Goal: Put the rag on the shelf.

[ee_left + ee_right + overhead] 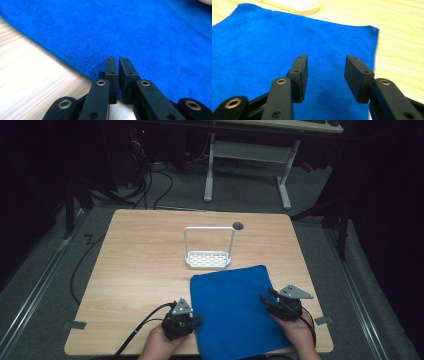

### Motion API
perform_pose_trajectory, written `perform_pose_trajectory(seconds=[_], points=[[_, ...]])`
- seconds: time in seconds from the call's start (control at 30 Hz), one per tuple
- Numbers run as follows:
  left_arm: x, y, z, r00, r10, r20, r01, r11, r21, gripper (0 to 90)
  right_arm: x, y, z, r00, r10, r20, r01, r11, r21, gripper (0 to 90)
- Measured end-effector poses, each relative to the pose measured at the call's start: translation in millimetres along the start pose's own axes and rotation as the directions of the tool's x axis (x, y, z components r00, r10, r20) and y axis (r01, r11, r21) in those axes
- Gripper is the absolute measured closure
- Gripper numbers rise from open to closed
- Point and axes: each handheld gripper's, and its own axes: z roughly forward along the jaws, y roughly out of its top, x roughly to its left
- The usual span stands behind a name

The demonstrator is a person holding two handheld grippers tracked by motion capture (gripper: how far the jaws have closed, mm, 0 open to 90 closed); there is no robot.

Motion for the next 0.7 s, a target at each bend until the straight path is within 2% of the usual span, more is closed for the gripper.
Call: perform_pose_trajectory(seconds=[0.1,0.27,0.37,0.43,0.5,0.57,0.7], points=[[12.6,-6.2,-11.9,0.999,-0.042,-0.015,0.042,0.9991,-0.004,85.7,0.4,-0.2,0.5,1.0,0.001,0.001,-0.001,1.0,0.0,57.8],[29.7,-13.8,-28.3,0.9939,-0.097,-0.052,0.096,0.9953,-0.009,85.3,0.3,0.1,2.5,0.9998,0.009,-0.02,-0.009,1.0,0.004,75.2],[37.4,-13.9,-34.2,0.9919,-0.112,-0.061,0.112,0.9937,-0.004,83.3,1.3,1.1,5.9,0.9994,0.014,-0.033,-0.013,1.0,0.017,81.0],[41.1,-9.6,-36.7,0.9911,-0.1,-0.087,0.098,0.9948,-0.031,79.8,2.4,1.9,9.9,0.9995,0.01,-0.032,-0.009,0.999,0.031,82.8],[46.8,-2.1,-35.8,0.9898,-0.111,-0.089,0.105,0.9925,-0.062,76.4,2.0,4.3,14.4,0.9997,0.01,-0.023,-0.009,0.999,0.04,84.5],[53.7,7.9,-28.0,0.9877,-0.126,-0.093,0.118,0.9895,-0.083,74.3,1.9,7.4,19.5,0.9998,0.013,-0.016,-0.012,0.998,0.054,86.6],[58.3,15.1,-11.7,0.9874,-0.095,-0.126,0.091,0.9949,-0.044,72.6,3.0,10.3,32.0,0.9999,0.003,-0.013,-0.002,0.996,0.093,89.3]])
